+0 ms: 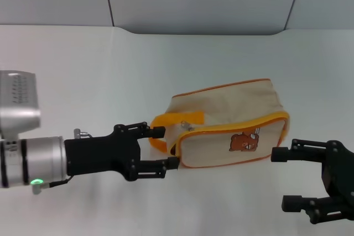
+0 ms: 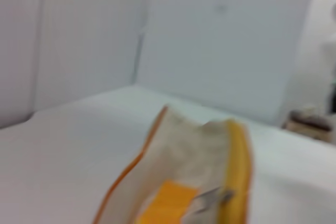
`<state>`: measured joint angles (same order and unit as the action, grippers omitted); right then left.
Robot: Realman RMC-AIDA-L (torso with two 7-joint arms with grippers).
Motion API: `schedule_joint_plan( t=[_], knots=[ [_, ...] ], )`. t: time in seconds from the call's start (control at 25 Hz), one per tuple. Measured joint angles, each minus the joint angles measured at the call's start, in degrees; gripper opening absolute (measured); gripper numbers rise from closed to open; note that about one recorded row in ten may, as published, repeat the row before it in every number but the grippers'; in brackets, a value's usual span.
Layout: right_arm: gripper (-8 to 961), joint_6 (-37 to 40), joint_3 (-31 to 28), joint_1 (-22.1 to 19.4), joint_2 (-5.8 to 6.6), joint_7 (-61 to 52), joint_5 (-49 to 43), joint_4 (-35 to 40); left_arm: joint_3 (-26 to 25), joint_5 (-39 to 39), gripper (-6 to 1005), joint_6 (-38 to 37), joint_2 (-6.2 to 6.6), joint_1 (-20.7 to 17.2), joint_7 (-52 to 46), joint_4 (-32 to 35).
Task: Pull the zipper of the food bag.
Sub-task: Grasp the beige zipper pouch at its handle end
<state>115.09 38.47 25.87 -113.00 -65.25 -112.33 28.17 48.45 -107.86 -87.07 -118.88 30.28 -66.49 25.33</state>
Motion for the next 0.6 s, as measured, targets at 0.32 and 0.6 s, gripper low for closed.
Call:
schedule_joint_plan(
  t=[0.32,0.6],
  knots=[
    [824,0.14,-0.06,-0.56,0.11,-0.17,0.00,-0.07,1.45,0.51,787,7.99,-0.27,3.39,2.90,-5.13],
    [825,0.14,-0.18,-0.68,-0.08,-0.32,0.15,0.07,1.41,5.11,781,12.51,-0.36,5.78,5.94,-8.13]
  ],
)
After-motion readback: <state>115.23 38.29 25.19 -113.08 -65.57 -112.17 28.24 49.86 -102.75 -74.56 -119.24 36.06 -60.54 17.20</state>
